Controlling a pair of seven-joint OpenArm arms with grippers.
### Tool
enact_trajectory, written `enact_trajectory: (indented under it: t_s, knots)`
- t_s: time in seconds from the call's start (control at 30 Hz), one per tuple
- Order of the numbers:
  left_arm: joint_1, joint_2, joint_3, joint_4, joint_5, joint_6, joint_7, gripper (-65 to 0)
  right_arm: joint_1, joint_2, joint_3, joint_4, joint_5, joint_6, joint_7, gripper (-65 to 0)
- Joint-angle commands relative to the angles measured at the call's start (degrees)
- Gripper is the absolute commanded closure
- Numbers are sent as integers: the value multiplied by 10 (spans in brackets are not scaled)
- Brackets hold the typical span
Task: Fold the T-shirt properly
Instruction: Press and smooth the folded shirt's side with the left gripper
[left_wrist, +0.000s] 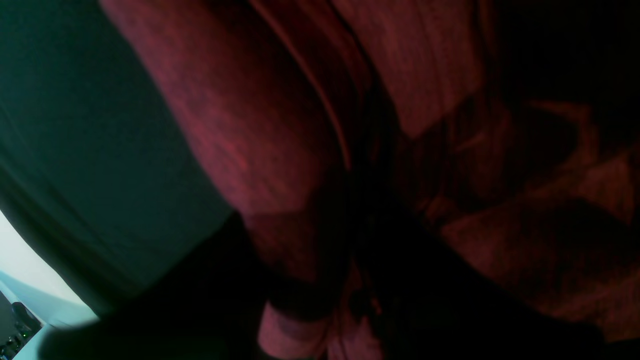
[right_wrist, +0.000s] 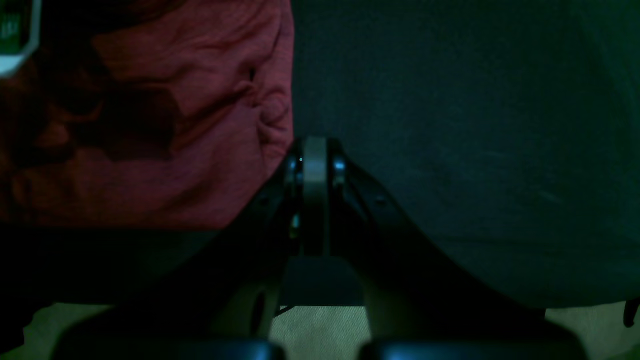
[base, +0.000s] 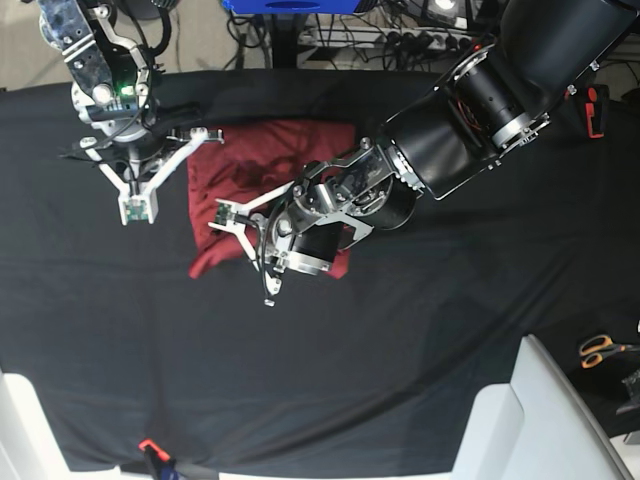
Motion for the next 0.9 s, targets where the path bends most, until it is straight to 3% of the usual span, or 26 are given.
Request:
enact_trajectory:
  t_s: [0.0, 0.7, 0.87]
  knots:
    - [-14, 7, -3, 7, -1, 4, -6, 0, 4, 3, 3, 7, -4, -2, 11, -15]
    - [-34, 7, -3, -15, -2, 4, -4, 0, 4, -13, 10, 7, -4, -2, 11, -15]
    - [-41, 7, -3, -29, -2, 4, -4, -173, 3, -13, 10, 7, -4, -2, 11, -15]
